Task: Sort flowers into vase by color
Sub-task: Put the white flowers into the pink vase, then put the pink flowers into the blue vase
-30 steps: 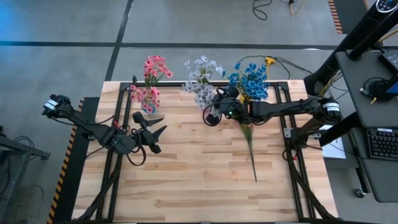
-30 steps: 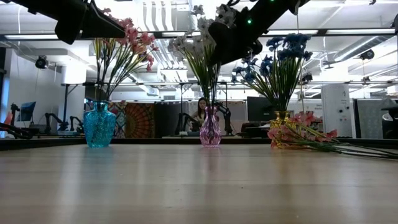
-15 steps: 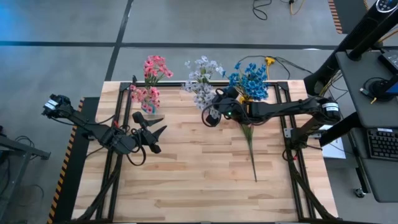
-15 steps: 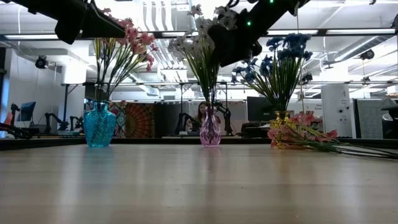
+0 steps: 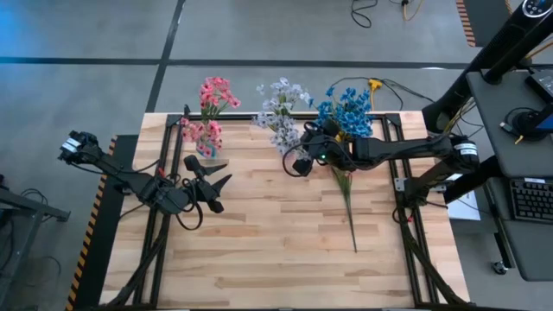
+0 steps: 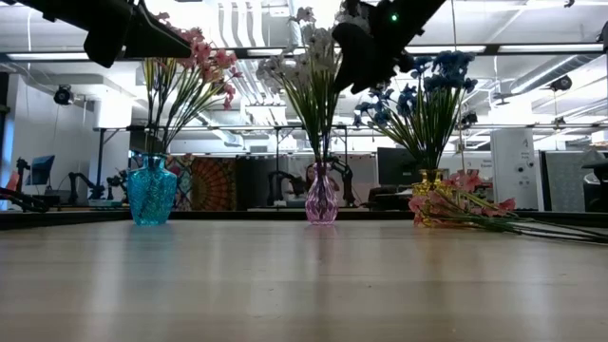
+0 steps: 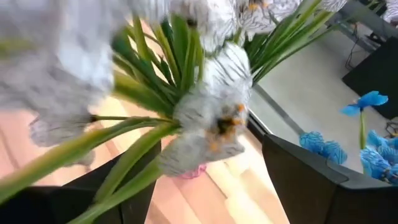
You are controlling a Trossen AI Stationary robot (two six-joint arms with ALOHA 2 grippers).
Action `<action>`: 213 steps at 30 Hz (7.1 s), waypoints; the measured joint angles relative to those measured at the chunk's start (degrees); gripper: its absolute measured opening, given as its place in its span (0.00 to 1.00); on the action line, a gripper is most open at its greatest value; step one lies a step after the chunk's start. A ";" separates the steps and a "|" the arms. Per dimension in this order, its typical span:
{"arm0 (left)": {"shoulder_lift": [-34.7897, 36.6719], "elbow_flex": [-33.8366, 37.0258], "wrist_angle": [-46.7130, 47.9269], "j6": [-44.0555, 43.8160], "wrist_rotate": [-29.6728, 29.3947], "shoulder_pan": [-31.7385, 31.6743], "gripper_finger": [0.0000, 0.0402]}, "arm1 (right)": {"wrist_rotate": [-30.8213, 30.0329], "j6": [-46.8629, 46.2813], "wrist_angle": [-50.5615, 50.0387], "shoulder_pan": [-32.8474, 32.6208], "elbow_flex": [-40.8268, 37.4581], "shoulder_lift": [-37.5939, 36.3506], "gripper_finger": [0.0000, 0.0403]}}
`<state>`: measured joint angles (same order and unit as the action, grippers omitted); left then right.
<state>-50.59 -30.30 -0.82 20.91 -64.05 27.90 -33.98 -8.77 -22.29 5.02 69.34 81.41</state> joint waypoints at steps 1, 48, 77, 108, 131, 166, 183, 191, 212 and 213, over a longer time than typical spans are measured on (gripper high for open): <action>0.00 0.00 0.00 0.00 0.00 0.00 0.36 | 0.03 -0.29 -0.65 -0.19 0.37 -0.21 0.68; -22.92 -0.02 -44.04 -4.74 9.22 -3.33 0.55 | -2.69 11.43 -8.47 -4.27 5.53 -0.29 0.68; -56.89 -13.28 -71.76 0.90 25.84 -26.81 0.56 | -1.52 14.35 -9.29 -4.27 6.03 -0.44 0.68; -57.79 -16.83 -71.14 2.60 22.69 -30.01 0.10 | -1.35 14.79 -9.22 -4.27 6.21 -0.56 0.68; -57.72 -16.81 -68.57 3.83 18.35 -30.27 0.09 | 1.45 11.74 -17.39 -4.29 11.12 -1.98 0.68; -57.70 -16.81 -65.10 0.35 18.53 -30.21 0.20 | 4.07 2.62 -25.83 -4.31 8.26 -2.96 0.68; -57.66 -16.81 -64.65 10.10 7.75 -25.63 0.58 | 4.27 2.36 -25.91 -4.31 8.24 -2.93 0.68; -57.59 -15.16 -64.19 11.10 2.85 -22.86 0.60 | 4.47 -4.87 -33.76 -4.31 8.22 -2.93 0.68; -42.31 -3.29 -62.43 -1.00 13.36 -11.11 0.58 | 13.98 -43.26 -44.37 -13.81 -6.87 -4.09 0.67; -40.62 -2.50 -60.49 -1.07 16.29 -10.52 0.57 | 14.76 -45.16 -43.99 -14.29 -8.11 -4.09 0.67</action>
<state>-91.21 -32.80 -61.31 19.84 -47.76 17.38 -19.23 -53.93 -66.28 -9.27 61.24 77.32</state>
